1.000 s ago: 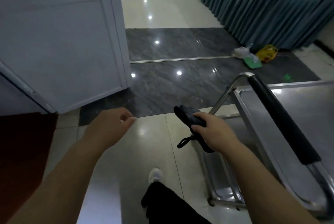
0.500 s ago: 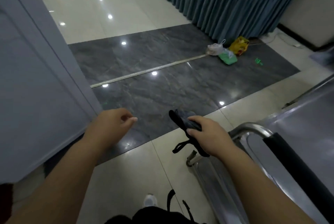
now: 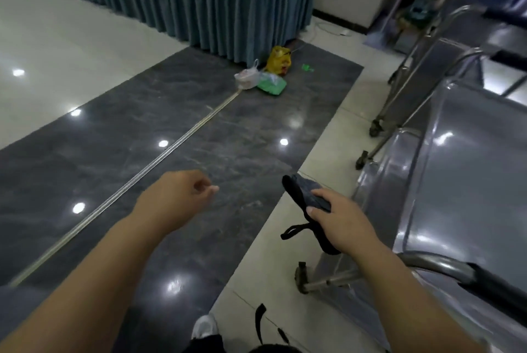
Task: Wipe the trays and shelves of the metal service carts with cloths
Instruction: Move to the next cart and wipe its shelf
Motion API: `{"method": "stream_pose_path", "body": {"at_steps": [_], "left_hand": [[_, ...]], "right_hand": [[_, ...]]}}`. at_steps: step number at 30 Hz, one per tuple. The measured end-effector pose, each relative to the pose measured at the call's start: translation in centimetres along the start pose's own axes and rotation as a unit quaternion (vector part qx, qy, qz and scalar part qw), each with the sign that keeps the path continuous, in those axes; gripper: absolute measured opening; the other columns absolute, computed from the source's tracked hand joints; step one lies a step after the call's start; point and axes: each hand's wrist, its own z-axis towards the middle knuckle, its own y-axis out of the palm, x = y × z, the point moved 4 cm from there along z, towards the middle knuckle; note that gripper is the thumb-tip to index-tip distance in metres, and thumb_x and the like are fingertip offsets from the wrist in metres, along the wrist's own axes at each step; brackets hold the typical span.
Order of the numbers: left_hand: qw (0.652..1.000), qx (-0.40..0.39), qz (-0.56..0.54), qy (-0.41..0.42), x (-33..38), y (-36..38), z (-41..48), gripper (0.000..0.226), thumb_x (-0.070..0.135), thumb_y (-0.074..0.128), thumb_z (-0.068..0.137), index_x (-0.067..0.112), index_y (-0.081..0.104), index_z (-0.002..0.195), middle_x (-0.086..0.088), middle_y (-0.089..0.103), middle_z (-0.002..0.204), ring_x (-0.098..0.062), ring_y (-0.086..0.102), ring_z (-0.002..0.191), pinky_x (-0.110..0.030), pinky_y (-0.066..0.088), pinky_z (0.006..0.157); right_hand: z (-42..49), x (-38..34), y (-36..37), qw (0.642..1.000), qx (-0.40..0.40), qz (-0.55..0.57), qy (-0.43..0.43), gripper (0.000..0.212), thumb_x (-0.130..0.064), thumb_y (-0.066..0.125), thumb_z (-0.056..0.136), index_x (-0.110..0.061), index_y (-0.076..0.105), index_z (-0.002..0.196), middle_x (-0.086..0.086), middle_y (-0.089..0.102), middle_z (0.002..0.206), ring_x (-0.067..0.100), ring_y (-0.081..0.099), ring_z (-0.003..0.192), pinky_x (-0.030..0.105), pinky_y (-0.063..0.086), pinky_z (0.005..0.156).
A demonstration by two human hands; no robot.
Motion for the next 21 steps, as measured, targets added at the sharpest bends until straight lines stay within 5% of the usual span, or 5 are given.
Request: {"method": "stream_pose_path", "body": {"at_steps": [9, 21], "left_hand": [[0.979, -0.116, 0.054, 0.16, 7.7, 1.4, 14.8, 0.013, 0.047, 0.058, 0.084, 0.035, 0.063, 0.081, 0.012, 0.065, 0.081, -0.012, 0.061, 0.08, -0.033, 0.051, 0.075], [0.893, -0.256, 0.157, 0.336, 26.1, 8.6, 33.5, 0.02, 0.043, 0.056, 0.088, 0.027, 0.066, 0.095, 0.006, 0.066, 0.095, -0.012, 0.061, 0.087, -0.032, 0.051, 0.079]], "right_hand": [[4.3, 3.1, -2.4, 0.972, 0.127, 0.108, 0.167, 0.042, -0.036, 0.058, 0.09, -0.033, 0.051, 0.131, -0.002, 0.061, 0.122, 0.018, 0.057, 0.104, 0.038, 0.047, 0.09], [16.6, 10.2, -9.4, 0.922, 0.209, 0.187, 0.268, 0.034, -0.031, 0.059, 0.091, -0.029, 0.056, 0.125, 0.002, 0.062, 0.115, 0.017, 0.058, 0.096, 0.037, 0.049, 0.086]]}}
